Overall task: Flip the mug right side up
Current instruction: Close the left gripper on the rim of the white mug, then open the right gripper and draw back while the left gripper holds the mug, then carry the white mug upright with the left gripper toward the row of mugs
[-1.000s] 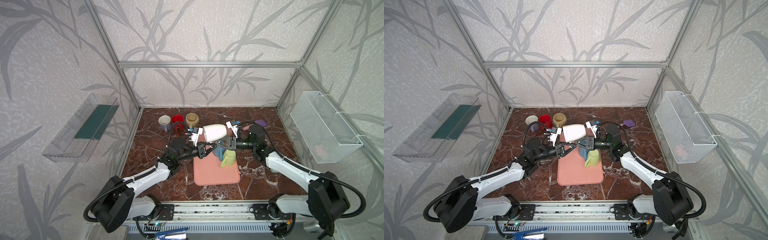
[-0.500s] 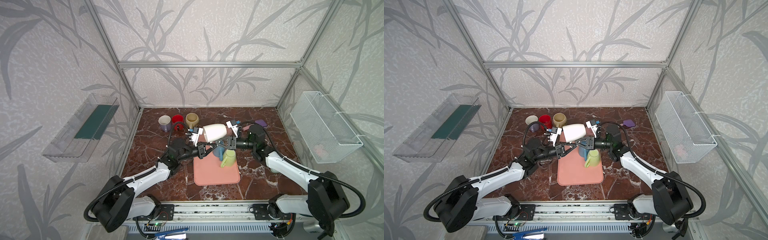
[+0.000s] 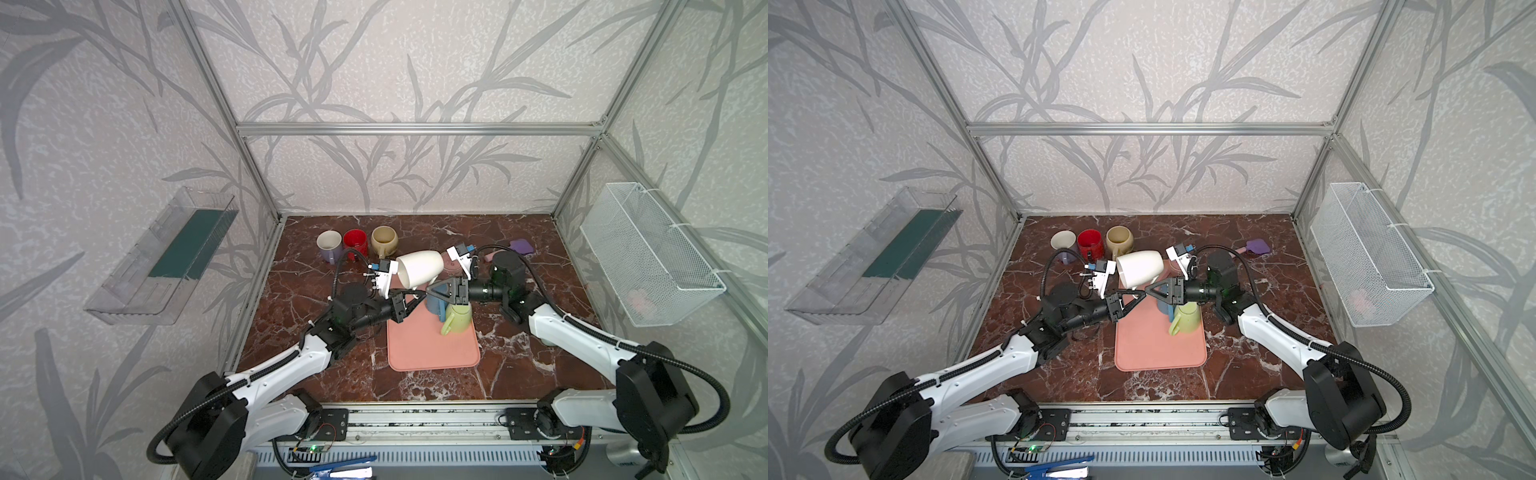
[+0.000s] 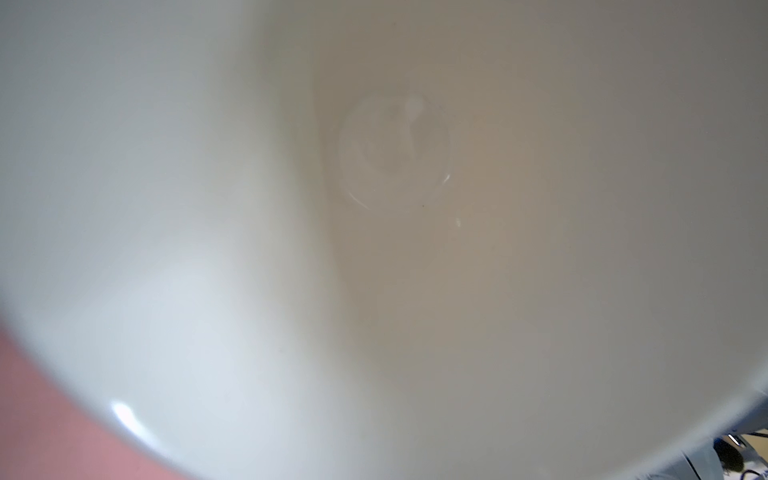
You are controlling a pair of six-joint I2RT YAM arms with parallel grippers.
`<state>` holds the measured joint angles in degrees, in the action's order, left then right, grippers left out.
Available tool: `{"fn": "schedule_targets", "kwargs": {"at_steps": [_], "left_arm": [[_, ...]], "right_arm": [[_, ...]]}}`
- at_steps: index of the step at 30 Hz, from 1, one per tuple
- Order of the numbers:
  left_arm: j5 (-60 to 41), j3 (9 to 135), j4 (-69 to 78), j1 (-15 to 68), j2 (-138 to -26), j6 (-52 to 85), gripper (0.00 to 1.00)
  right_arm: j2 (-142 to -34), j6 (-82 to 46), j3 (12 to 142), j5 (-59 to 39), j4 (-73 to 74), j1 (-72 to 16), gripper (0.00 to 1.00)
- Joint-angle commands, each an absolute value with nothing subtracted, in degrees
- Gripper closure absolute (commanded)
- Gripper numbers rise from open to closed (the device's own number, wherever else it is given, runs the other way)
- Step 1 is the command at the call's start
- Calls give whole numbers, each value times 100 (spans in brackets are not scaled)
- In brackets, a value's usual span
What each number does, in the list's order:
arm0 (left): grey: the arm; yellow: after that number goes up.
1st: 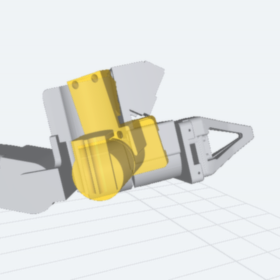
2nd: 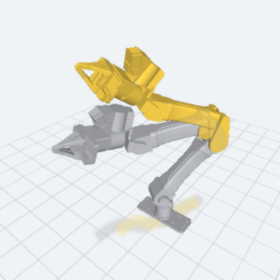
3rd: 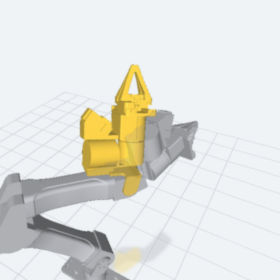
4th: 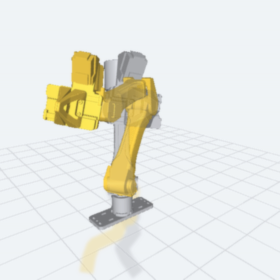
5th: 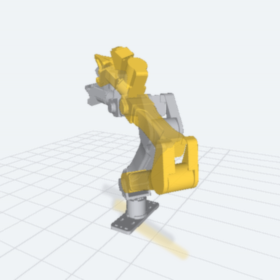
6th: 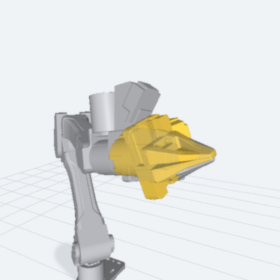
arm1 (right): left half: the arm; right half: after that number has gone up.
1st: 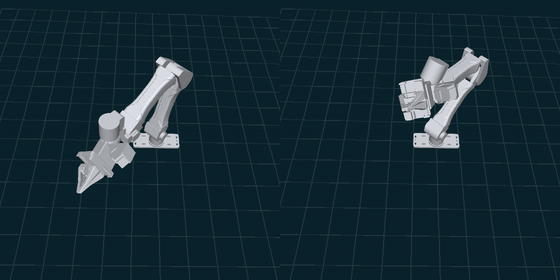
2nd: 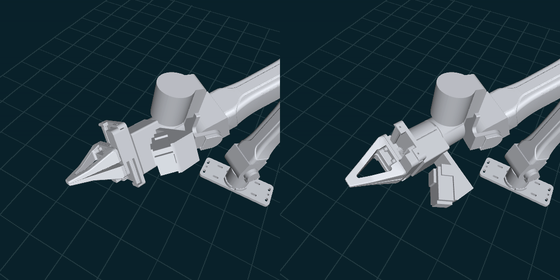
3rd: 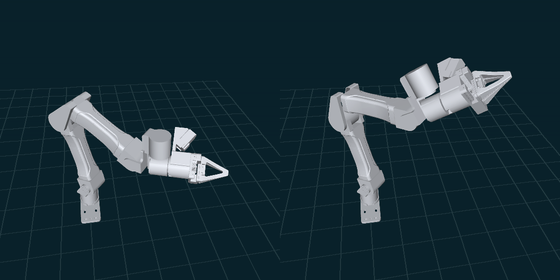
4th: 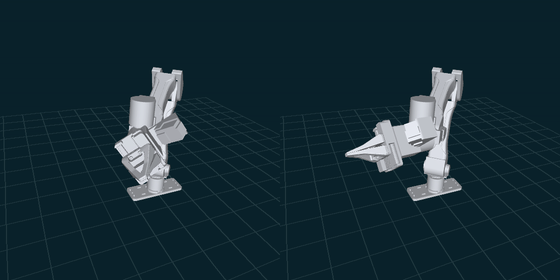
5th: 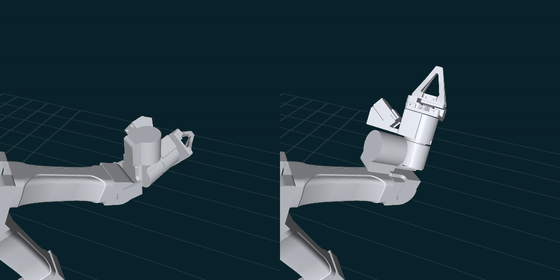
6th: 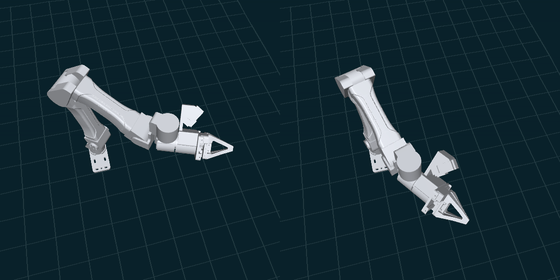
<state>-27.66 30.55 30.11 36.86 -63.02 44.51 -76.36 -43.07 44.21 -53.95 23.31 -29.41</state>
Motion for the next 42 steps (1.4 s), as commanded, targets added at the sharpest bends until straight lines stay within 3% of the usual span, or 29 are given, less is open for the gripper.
{"fn": "schedule_targets", "kwargs": {"at_steps": [1,16,19,26,29,42], "left_arm": [[-1947,2856,2657,3649,-5988,4254,100],[-989,3122,745,3641,-5725,3943,100],[-903,3441,227,3638,-5899,3768,100],[-742,4455,-1046,3605,-6644,3271,100],[-710,4859,-1395,3595,-6994,3119,100],[-339,6683,-2926,3554,-8252,2294,100]], "right_arm": [[-7693,-4059,4520,-5458,2399,-3060,68],[-7662,-3192,4640,-4798,1238,-3185,67],[-7459,-2935,4552,-4407,903,-3184,60],[-6960,-2645,4329,-3744,563,-3185,27],[-6792,-2526,4283,-3489,381,-3177,18],[-6159,-2236,4216,-2427,-505,-3142,4]]}}
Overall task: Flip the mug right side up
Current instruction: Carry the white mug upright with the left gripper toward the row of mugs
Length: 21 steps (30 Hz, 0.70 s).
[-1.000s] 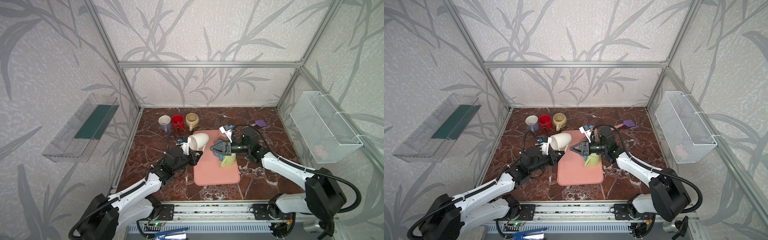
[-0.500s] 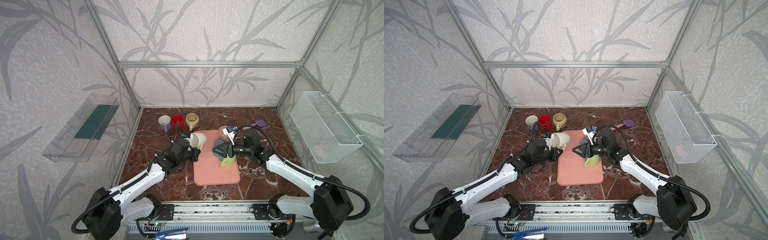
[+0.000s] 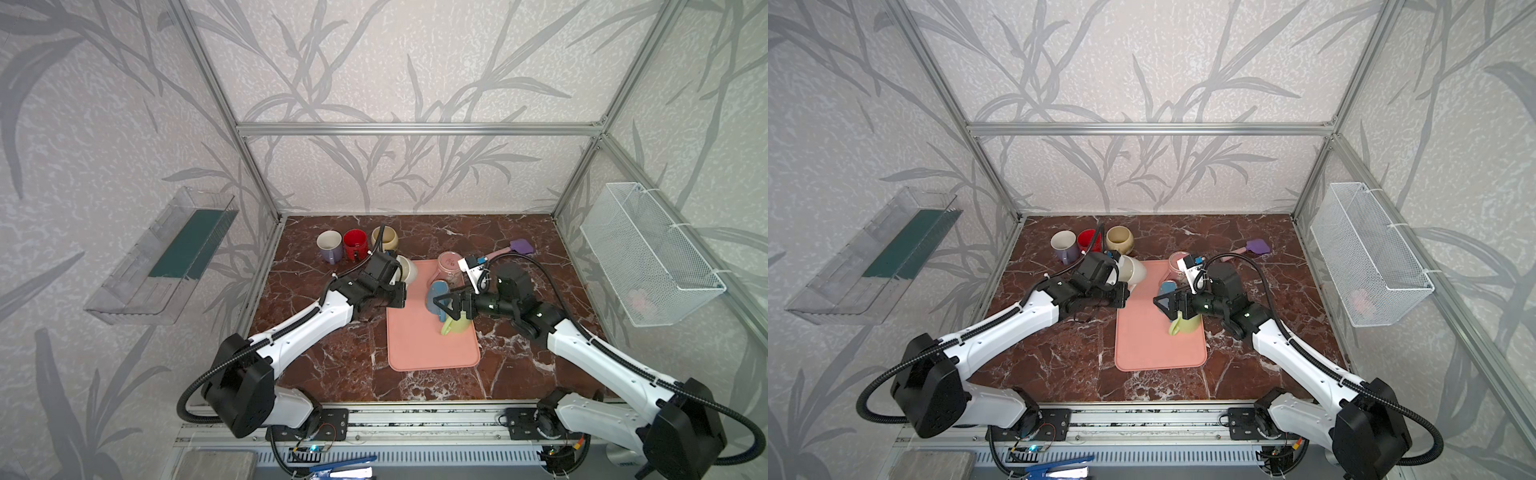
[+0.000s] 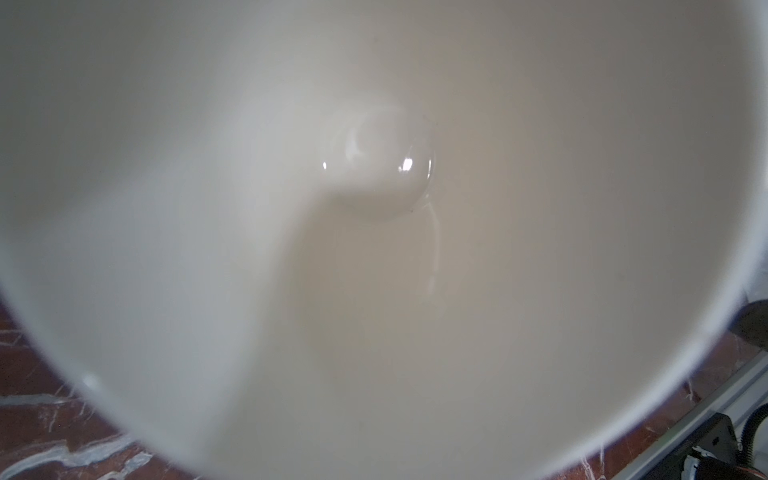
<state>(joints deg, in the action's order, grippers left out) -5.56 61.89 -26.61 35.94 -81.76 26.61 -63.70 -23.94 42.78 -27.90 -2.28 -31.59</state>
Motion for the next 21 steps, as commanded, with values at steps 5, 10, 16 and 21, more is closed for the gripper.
{"fn": "schedule_targets", "kwargs": {"at_steps": [5,10,16,21], "left_arm": [[-358,7363,-3394,3456,-8759,2108,100],[-383,8080,-3907,3328,-9344,1962,100],[-393,8913,-4427,3217,-9966,1869,100],[-377,9459,-4645,3164,-10463,1794,100]], "right_arm": [[-6009,-2128,4170,-2087,-716,-3133,3],[-5928,-2076,4141,-1836,-848,-3136,2],[-5894,-2092,4092,-1802,-826,-3128,2],[-5897,-2105,4056,-1754,-804,-3120,2]]}}
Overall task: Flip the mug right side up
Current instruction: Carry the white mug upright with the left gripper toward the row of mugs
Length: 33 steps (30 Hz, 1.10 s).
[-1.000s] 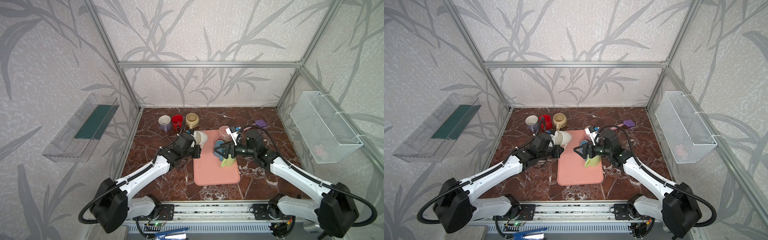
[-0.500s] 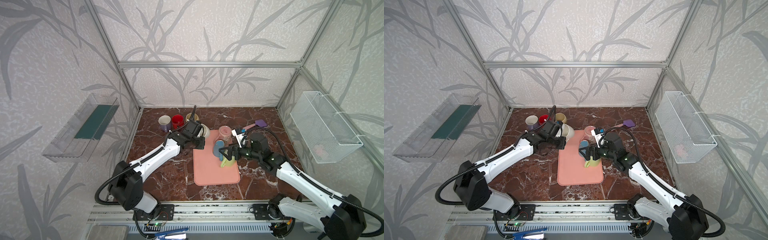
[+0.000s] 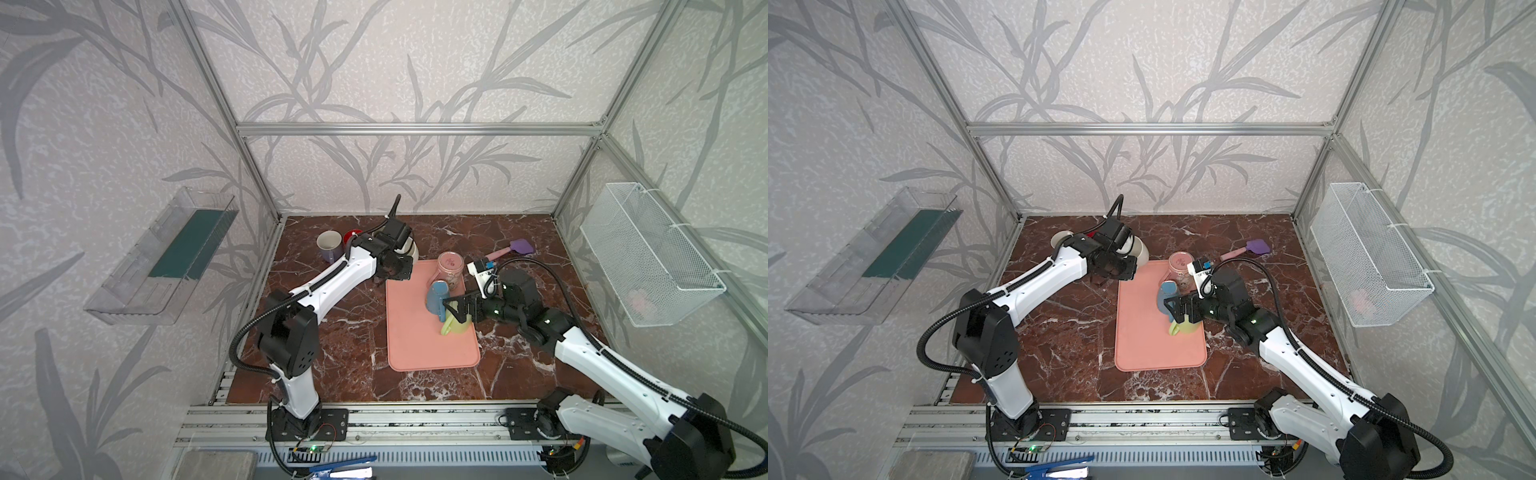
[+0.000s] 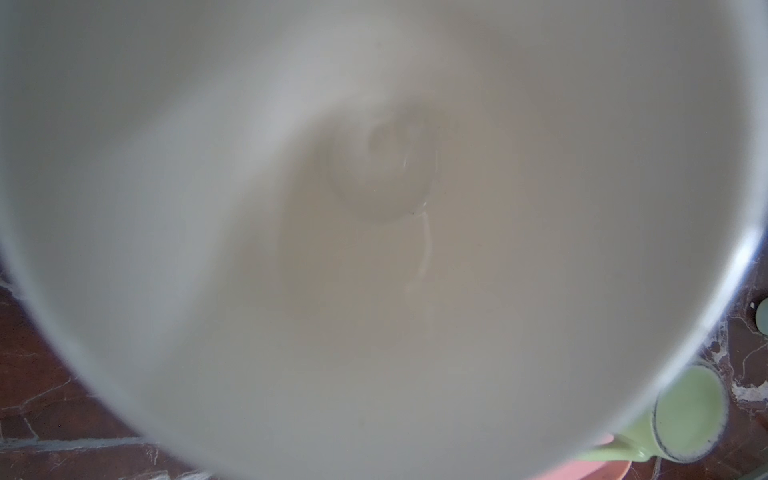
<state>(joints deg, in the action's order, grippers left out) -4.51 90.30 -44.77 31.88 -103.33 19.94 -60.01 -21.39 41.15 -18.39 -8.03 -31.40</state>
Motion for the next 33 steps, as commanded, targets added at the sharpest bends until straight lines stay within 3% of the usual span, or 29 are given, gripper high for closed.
{"fn": "schedule_targets", "kwargs": {"at_steps": [1,21,33], "left_arm": [[-367,9592,-4718,3157,-10579,1782,100],[455,13418,-6859,3078,-13314,1646,100],[319,14476,-7050,2982,-14130,1464,100]], "right_arm": [[-5897,-2101,4068,-1741,-824,-3128,2],[-5858,-2118,3931,-1692,-783,-3124,2],[-5975,-2165,3913,-1765,-688,-3126,2]]}}
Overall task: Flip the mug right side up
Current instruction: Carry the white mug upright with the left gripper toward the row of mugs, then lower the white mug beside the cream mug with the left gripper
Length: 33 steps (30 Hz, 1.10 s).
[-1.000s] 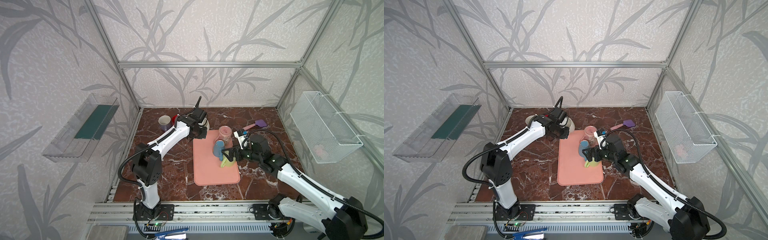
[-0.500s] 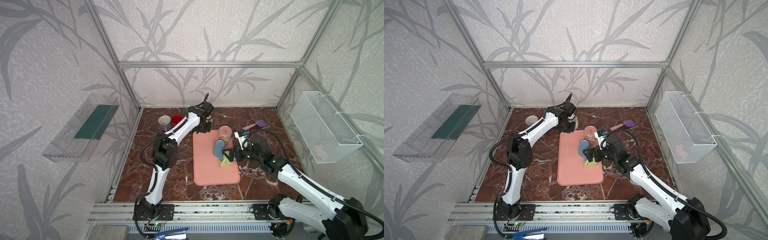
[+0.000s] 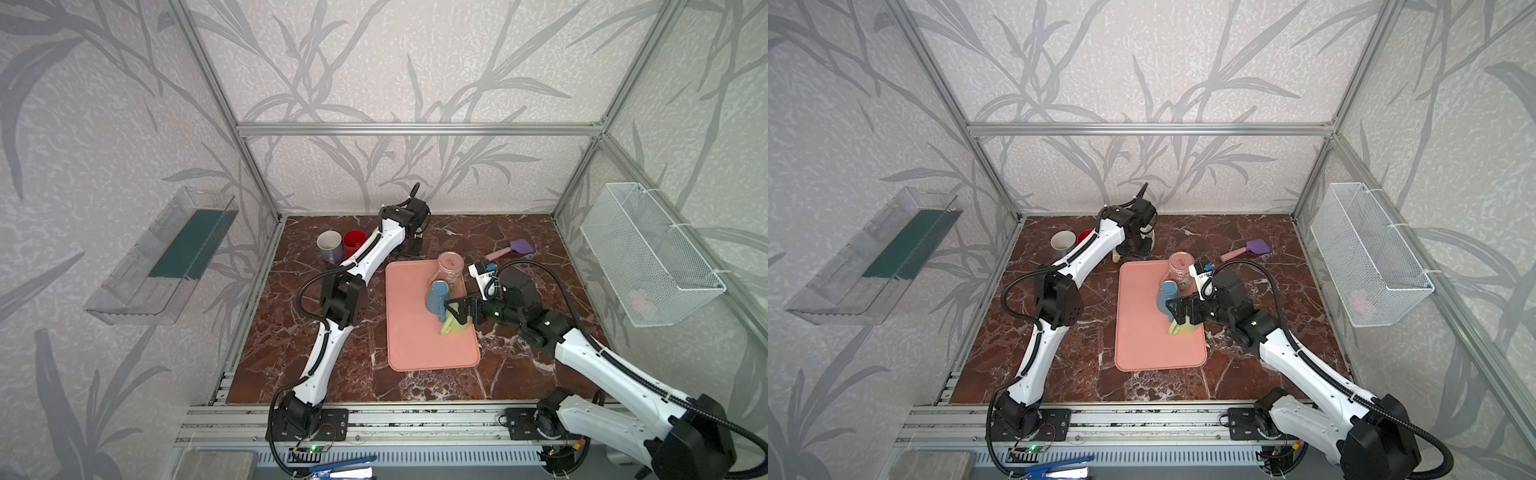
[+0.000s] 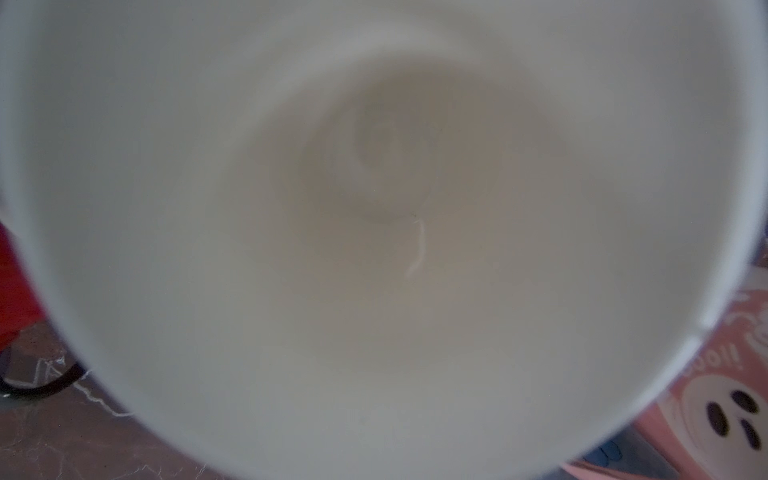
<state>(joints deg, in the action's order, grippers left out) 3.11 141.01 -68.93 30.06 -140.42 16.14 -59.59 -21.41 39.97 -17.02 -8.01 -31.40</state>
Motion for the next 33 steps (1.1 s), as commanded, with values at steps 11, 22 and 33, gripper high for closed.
{"fn": "schedule_targets", "kwargs": {"at_steps": [11,22,33], "left_arm": [[310,14974,-7191,2839,-14562,1488,100],[189,14997,-7225,2843,-14697,1450,100],[197,14996,-7236,2873,-14771,1417,100]], "right_arm": [[-6064,-2189,3899,-1831,-633,-3124,2],[-6107,-2197,3902,-1851,-606,-3129,2],[-6165,-2197,3930,-1837,-597,-3125,2]]}}
